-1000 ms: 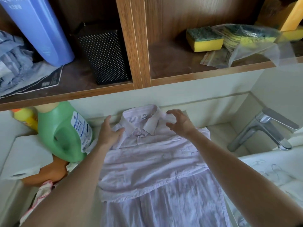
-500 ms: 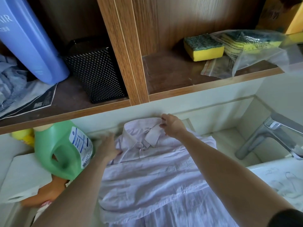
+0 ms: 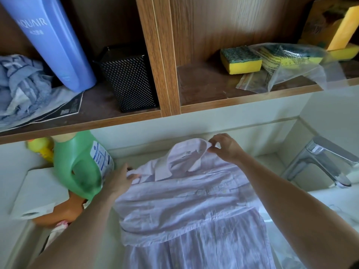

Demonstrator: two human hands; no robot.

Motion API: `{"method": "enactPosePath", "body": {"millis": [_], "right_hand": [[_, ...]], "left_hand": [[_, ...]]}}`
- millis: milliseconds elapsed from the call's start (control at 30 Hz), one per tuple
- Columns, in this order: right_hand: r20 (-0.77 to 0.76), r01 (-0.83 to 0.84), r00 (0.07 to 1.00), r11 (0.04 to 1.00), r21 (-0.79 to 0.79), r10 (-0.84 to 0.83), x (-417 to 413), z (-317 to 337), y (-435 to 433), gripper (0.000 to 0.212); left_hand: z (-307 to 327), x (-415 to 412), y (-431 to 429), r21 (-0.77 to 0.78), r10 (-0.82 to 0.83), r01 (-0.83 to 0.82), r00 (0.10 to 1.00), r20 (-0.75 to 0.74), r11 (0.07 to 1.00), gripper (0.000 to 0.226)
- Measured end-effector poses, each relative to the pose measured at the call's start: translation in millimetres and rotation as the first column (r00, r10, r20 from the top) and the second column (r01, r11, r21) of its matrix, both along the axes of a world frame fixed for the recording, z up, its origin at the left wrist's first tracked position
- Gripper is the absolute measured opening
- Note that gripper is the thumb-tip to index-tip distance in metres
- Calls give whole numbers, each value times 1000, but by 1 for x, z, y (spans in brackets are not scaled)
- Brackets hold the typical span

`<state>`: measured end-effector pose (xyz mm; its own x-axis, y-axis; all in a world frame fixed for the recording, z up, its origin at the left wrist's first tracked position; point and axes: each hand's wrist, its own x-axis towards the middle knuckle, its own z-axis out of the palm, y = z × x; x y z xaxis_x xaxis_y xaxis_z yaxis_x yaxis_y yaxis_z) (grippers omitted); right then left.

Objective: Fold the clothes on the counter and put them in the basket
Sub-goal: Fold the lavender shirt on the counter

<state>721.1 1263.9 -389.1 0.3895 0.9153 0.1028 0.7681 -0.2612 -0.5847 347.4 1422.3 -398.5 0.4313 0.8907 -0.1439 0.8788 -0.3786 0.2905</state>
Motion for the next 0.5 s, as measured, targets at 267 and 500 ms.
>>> {"method": "enactPosePath", "body": {"millis": [267,500], "right_hand": [[-229,87,972,980,178,-45,-22,0,0,26],[-118,-52,990,976,214,79,-34,29,-7,20]], "left_hand": [[12,-3,-2,182,-91,96,995,-37,979,40],[13,70,-21,106,-289,270,923,254,957,81]]}}
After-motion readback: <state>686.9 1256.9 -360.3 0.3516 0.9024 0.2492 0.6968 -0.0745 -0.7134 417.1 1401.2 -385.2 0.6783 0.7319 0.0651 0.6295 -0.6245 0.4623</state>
